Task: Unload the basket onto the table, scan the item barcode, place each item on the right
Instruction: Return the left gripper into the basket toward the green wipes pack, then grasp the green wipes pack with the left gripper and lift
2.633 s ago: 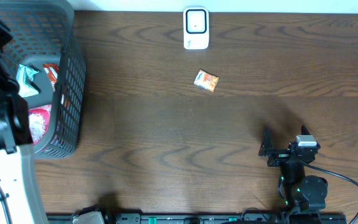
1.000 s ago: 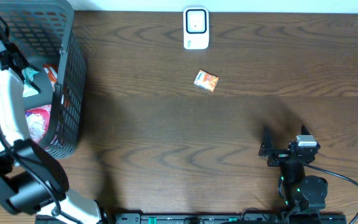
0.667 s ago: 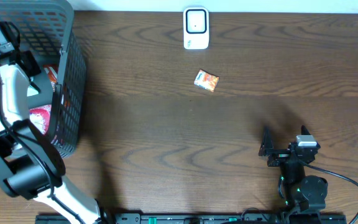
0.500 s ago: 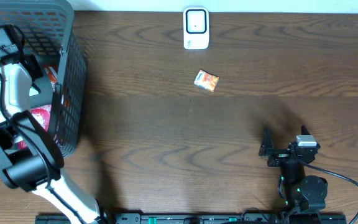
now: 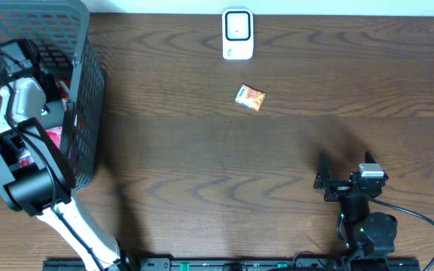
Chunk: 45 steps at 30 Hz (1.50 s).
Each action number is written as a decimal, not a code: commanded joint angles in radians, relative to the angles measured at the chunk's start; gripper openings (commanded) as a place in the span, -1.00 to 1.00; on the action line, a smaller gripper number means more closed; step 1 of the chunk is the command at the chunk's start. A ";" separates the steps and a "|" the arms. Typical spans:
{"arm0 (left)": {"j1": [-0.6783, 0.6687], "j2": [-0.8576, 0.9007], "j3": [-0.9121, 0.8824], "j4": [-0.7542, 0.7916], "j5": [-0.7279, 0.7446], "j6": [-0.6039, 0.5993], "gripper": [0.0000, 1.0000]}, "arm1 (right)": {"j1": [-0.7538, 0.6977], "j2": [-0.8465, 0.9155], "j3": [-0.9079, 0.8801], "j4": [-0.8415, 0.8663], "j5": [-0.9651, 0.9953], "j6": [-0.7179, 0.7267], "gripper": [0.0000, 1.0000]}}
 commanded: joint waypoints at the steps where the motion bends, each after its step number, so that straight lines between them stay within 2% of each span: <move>1: 0.003 0.046 0.007 -0.005 0.013 0.011 0.11 | -0.006 -0.005 -0.004 -0.001 -0.002 -0.007 0.99; 3: 0.003 0.050 0.006 -0.011 0.009 0.011 -0.18 | -0.006 -0.005 -0.004 -0.001 -0.002 -0.007 0.98; 6: 0.002 0.046 0.006 -0.014 -0.027 0.011 -0.75 | -0.006 -0.005 -0.004 -0.001 -0.002 -0.007 0.98; 7: 0.001 0.043 0.006 -0.016 -0.047 0.011 -0.85 | -0.006 -0.005 -0.004 -0.001 -0.002 -0.007 0.98; 13: 0.001 -0.034 0.006 -0.038 -0.089 -0.010 -0.86 | -0.006 -0.005 -0.004 -0.001 -0.002 -0.007 0.98; 17: 0.001 -0.157 0.006 -0.044 -0.072 -0.111 -0.86 | -0.006 -0.005 -0.004 -0.001 -0.002 -0.007 0.98; 24: 0.000 -0.401 0.006 -0.069 0.229 -0.126 -0.86 | -0.006 -0.005 -0.004 -0.001 -0.002 -0.007 0.99; 29: -0.020 -0.546 0.006 -0.087 0.368 -0.168 -0.85 | -0.006 -0.005 -0.004 -0.001 -0.002 -0.007 0.98; 45: -0.253 -0.892 0.006 -0.072 0.372 -0.204 -0.86 | -0.006 -0.005 -0.004 -0.001 -0.002 -0.007 0.98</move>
